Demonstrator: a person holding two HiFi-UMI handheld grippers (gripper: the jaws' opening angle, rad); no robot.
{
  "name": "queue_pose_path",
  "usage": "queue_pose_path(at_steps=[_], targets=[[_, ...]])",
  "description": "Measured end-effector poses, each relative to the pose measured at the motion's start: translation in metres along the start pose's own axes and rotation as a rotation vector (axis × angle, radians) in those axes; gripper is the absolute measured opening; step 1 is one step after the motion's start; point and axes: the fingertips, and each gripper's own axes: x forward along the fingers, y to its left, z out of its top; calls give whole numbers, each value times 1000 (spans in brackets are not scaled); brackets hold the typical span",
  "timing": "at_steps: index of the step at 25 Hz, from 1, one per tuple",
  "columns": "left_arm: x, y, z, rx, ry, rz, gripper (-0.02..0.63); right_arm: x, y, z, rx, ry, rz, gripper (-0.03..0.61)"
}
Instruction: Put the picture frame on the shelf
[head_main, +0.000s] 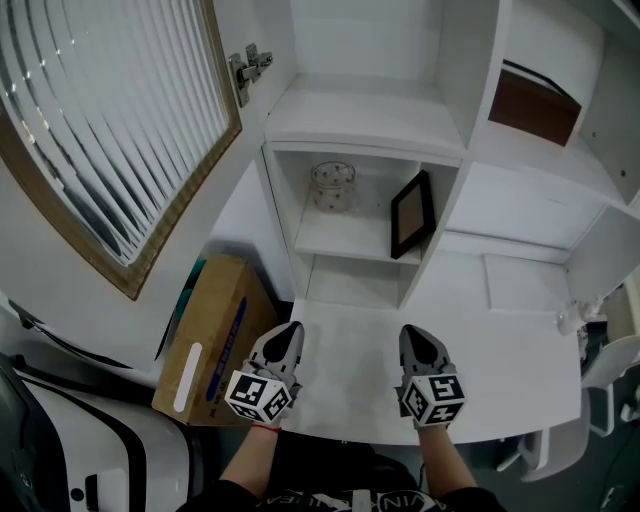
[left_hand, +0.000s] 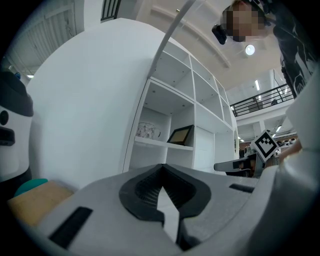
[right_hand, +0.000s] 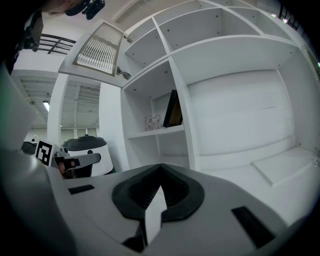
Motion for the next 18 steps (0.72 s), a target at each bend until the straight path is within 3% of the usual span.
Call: queue_pose_path(at_steps=[18], targets=[[1, 0, 0, 0, 2, 7, 3, 1, -5, 2, 15, -4, -7, 5]])
